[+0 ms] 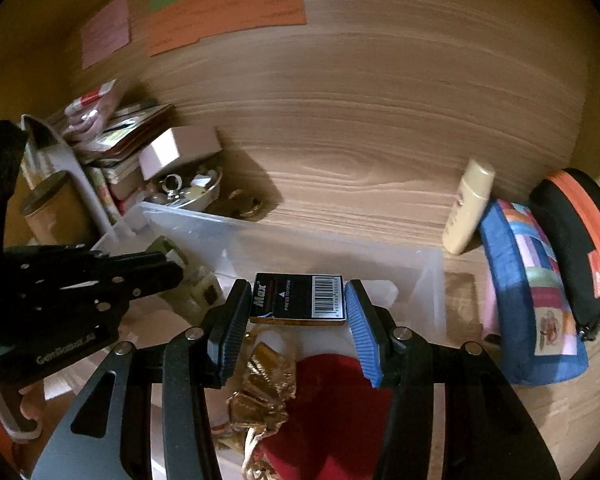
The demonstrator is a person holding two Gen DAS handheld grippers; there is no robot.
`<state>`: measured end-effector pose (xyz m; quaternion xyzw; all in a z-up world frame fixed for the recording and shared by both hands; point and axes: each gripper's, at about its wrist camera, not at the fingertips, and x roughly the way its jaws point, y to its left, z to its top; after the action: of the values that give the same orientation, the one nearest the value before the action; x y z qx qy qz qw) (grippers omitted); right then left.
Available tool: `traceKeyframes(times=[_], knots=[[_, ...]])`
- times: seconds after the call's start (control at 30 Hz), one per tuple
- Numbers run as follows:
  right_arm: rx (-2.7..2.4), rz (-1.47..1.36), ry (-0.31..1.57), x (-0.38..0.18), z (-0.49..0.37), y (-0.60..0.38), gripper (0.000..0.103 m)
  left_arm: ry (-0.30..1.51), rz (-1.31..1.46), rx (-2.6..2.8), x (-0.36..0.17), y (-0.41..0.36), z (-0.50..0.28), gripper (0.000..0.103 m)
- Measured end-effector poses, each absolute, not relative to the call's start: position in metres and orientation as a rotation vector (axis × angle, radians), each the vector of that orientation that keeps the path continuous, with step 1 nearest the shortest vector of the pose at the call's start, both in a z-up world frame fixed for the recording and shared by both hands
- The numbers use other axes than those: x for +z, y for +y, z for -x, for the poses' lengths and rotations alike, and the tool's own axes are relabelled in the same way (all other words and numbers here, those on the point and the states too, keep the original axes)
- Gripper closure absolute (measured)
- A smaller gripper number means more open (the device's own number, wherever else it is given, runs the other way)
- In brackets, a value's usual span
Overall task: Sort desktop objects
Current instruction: 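Open both tools to drop the small item and blue card into the box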
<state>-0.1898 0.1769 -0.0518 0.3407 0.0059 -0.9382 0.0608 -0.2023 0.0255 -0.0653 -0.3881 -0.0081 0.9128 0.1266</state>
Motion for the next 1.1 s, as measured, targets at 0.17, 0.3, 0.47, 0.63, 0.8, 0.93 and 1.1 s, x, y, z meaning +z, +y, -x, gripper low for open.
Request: traceKeyframes(times=[0.17,0.3,0.47,0.63,0.8,0.93,1.1], knots=[[-2.836,-1.029,0.010,-0.051,0.189,0.179,0.051,-0.028,1.125,2.653,-0.066,0.025,0.201,0.088],[-2.859,-0.993,-0.003,-0.048,0.186,0.181,0.039,-0.022,1.112,2.665,-0.065,0.024,0.198,0.073],[-2.879,-0.990,0.003,-0.045,0.185,0.183,0.032,-0.003,1.090,2.682,-0.063,0.024,0.194,0.066],[-2.896,-0.964,-0.002,-0.040,0.181,0.185,0.023,0.011,1.058,2.717,-0.054,0.023,0.189,0.052],[-2.900,-0.937,0.013,-0.034,0.175,0.186,0.021,0.018,1.013,2.761,-0.042,0.021,0.180,0.036],[-2.926,-0.927,0.020,-0.028,0.171,0.188,0.015,0.035,0.981,2.811,-0.033,0.017,0.171,0.023],[-2.937,-0.887,0.029,-0.017,0.161,0.187,0.008,0.058,0.933,2.872,-0.022,0.011,0.154,0.010]])
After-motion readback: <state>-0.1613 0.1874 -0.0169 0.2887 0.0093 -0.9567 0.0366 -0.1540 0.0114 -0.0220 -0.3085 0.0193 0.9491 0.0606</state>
